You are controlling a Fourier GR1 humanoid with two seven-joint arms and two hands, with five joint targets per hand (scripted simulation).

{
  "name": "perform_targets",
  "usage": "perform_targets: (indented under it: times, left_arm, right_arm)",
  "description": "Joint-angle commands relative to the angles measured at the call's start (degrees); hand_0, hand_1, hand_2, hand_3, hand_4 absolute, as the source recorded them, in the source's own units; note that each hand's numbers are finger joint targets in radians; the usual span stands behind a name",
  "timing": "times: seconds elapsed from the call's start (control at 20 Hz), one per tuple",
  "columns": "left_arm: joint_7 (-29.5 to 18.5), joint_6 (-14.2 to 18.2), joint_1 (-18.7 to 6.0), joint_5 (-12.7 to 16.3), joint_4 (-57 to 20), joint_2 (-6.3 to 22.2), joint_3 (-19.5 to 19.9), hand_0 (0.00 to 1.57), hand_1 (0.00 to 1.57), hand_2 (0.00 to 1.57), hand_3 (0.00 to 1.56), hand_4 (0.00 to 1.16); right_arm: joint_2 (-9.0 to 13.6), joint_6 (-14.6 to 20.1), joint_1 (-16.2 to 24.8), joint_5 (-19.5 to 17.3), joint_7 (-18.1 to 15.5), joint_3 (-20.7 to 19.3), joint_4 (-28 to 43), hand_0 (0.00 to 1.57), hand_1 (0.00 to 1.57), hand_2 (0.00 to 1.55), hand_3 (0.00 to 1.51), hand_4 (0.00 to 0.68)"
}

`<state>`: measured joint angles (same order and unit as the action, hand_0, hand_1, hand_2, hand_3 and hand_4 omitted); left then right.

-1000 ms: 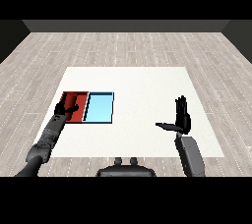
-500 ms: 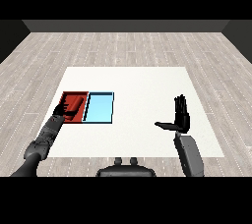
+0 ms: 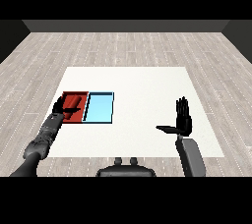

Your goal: Pick the red can and put it in the red box

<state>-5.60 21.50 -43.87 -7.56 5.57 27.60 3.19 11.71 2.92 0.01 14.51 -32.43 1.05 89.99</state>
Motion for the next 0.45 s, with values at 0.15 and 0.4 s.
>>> perform_targets:
  times: [0.15,0.4]
  left_arm:
    - [-24.4,-1.9,2.3,13.9,14.5,-4.0,13.3,0.00,0.00,0.00,0.00,0.00]
    - [-32.1,-11.0,1.8,16.8,25.6,-6.5,13.1,0.00,0.00,0.00,0.00,0.00]
  right_arm:
    - [-0.5,-1.1,0.1,0.2,-0.3,1.0,0.5,0.00,0.00,0.00,0.00,0.000]
    - [-1.3,-1.4,0.2,-1.3,-0.6,3.1,0.1,0.00,0.00,0.00,0.00,0.000]
